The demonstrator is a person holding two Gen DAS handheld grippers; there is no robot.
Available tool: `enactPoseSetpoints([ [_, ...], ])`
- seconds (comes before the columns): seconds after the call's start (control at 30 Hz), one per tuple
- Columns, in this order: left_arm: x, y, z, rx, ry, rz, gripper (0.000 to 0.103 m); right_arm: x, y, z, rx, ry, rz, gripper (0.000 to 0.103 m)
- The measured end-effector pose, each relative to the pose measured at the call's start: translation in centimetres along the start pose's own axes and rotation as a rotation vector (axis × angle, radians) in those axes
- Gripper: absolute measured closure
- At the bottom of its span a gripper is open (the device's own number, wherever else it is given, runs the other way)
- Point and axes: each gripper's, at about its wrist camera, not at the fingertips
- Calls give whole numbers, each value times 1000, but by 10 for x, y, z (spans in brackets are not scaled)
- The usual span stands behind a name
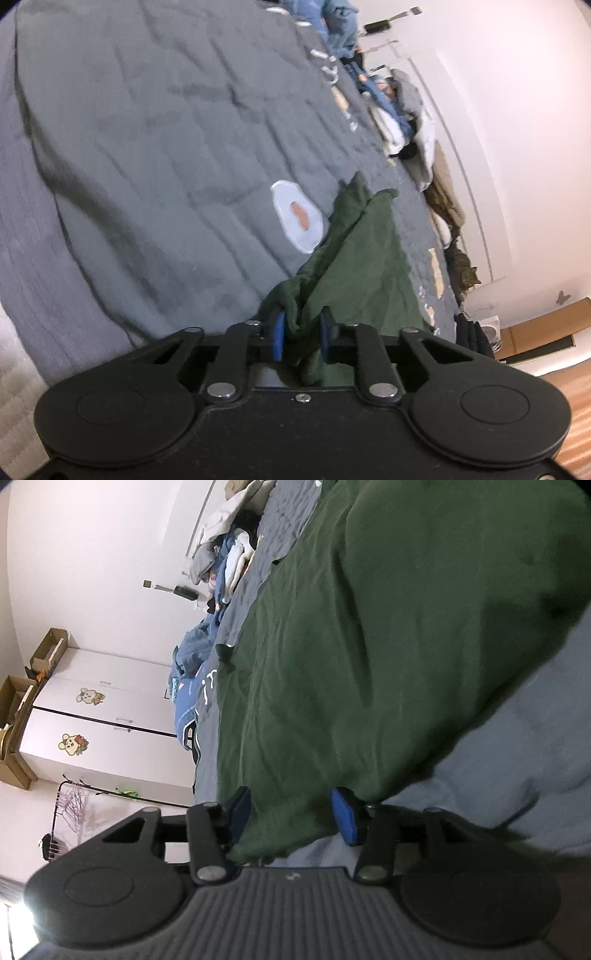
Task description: Fold clothes
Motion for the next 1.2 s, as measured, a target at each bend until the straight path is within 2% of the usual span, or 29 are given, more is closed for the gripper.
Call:
enactPoseSetpoints([
  [0.17,-3,10,-2,5,5,-5,89,-3,0,-4,-18,-25,-9,56],
  [0.3,-4,16,-1,-7,14,24,87,-5,-3,-9,-7,-40,-14,64],
  [0.37,-4,19,0,-18,7,44,86,-6,-4,-12,-4,-58,-11,65],
  [0.47,-5,23,2,-35,-4,74,81,-5,-5,-7,-2,-57,6,64],
  [0.6,-5,26,3,-61,-10,101,80,-1,-1,4,-6,-45,41,60],
  [0.7,-6,22,4,-69,9,108,71,8,-1,17,-38,-12,97,57],
  [0.77,-7,15,6,-48,41,125,71,14,-7,27,-60,22,140,56],
  [0.83,-7,5,8,-27,80,155,71,18,-11,32,-52,48,144,55],
  [0.93,-1,-5,9,-35,96,161,74,18,-16,27,-30,31,157,55],
  [0.97,-1,-5,6,-38,75,162,82,17,-15,26,-22,31,156,55],
  [1.0,-2,-3,2,-41,46,163,85,16,-15,25,-14,30,155,55],
  [1.03,-3,-2,-8,-71,-45,160,85,15,-14,24,-9,28,152,55],
  [1.13,-1,2,-44,-188,-398,148,86,11,-11,20,4,25,142,55],
  [1.2,5,4,-60,-230,-575,161,85,9,-10,19,12,27,133,55],
])
Point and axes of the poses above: each gripper's, at about its wrist camera, not at the fingertips, and y roughly against the way its jaws point, z to its left, x to its underside, and after that the axes turned 1 degree about y, right-handed
